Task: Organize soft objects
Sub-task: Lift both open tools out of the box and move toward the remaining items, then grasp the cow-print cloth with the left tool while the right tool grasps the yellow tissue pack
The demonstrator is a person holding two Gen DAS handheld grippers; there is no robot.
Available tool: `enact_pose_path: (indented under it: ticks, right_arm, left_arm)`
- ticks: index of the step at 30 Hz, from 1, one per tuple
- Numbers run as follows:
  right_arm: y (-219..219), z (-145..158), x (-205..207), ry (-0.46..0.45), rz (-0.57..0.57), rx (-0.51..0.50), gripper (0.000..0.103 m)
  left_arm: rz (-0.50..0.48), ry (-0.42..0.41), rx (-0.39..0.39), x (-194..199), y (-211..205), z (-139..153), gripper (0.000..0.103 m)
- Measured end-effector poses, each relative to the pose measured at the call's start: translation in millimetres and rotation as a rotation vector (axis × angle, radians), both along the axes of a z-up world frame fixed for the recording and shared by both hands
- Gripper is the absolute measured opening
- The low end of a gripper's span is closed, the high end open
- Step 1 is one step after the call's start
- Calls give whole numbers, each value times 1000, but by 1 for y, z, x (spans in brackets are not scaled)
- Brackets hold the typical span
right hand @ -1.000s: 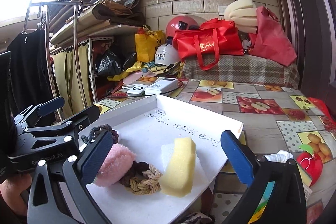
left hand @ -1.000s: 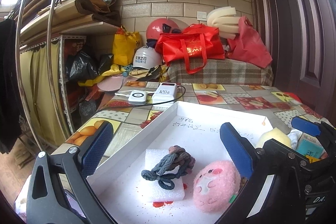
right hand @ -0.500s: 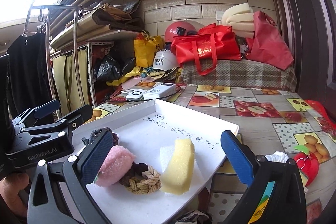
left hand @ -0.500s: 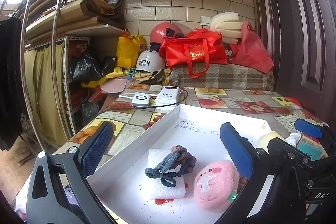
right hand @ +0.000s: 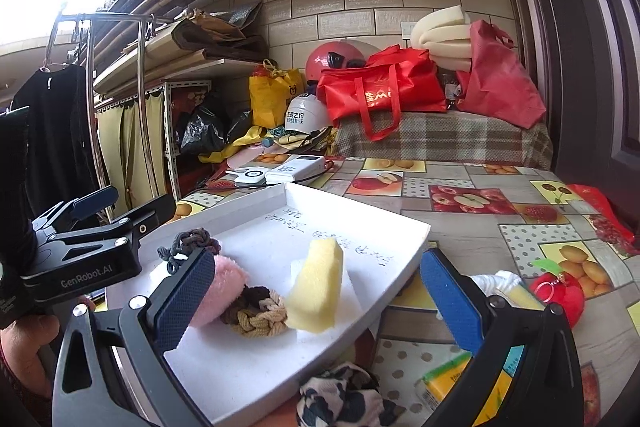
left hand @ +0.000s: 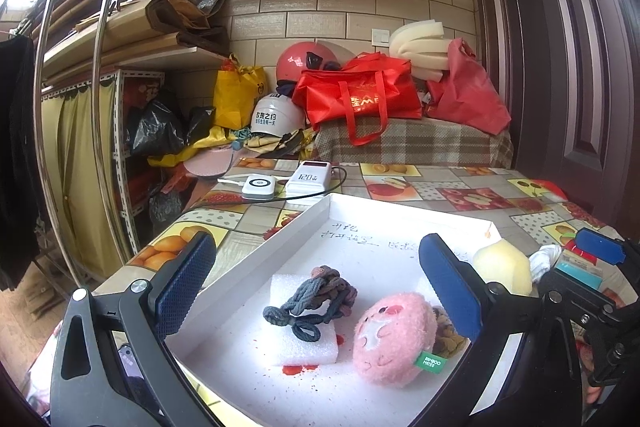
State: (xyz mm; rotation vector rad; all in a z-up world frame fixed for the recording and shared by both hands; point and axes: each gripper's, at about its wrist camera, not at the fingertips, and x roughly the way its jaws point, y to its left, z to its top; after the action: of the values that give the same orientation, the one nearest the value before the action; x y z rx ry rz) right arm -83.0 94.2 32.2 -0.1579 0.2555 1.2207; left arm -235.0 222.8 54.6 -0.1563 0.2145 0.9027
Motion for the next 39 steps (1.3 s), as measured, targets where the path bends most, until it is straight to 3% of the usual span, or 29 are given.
enact_pose_path:
  ticks: [6,12,15,18,23,26,28,32,39]
  right_arm:
    - [-15,-2,4,10,-3,-14,103]
    - [-42,-2,28,92,-75,19,103]
    - [-64,-2,51,157,-132,49,103]
    - [-93,-2,79,206,-218,87,103]
    - [-147,-6,132,281,-387,142,103]
    - [-174,-16,158,405,-454,204,103]
    - [-183,-23,167,480,-464,241,103]
    - [-183,-23,166,493,-450,252,103]
    - [-183,-24,171,506,-419,267,103]
  left_arm:
    - [-2,-4,-3,0,0,0,103]
    - [-56,-19,7,0,-15,2,103]
    - [-134,-16,12,5,-27,3,103]
    - [-288,7,-2,19,-47,4,102]
    - [-567,95,30,52,-101,3,102]
    - [-708,195,7,82,-124,-1,102]
    - [-733,246,23,97,-137,-4,102]
    - [-716,329,29,119,-147,-10,102]
    - [-707,474,-74,157,-139,-31,102]
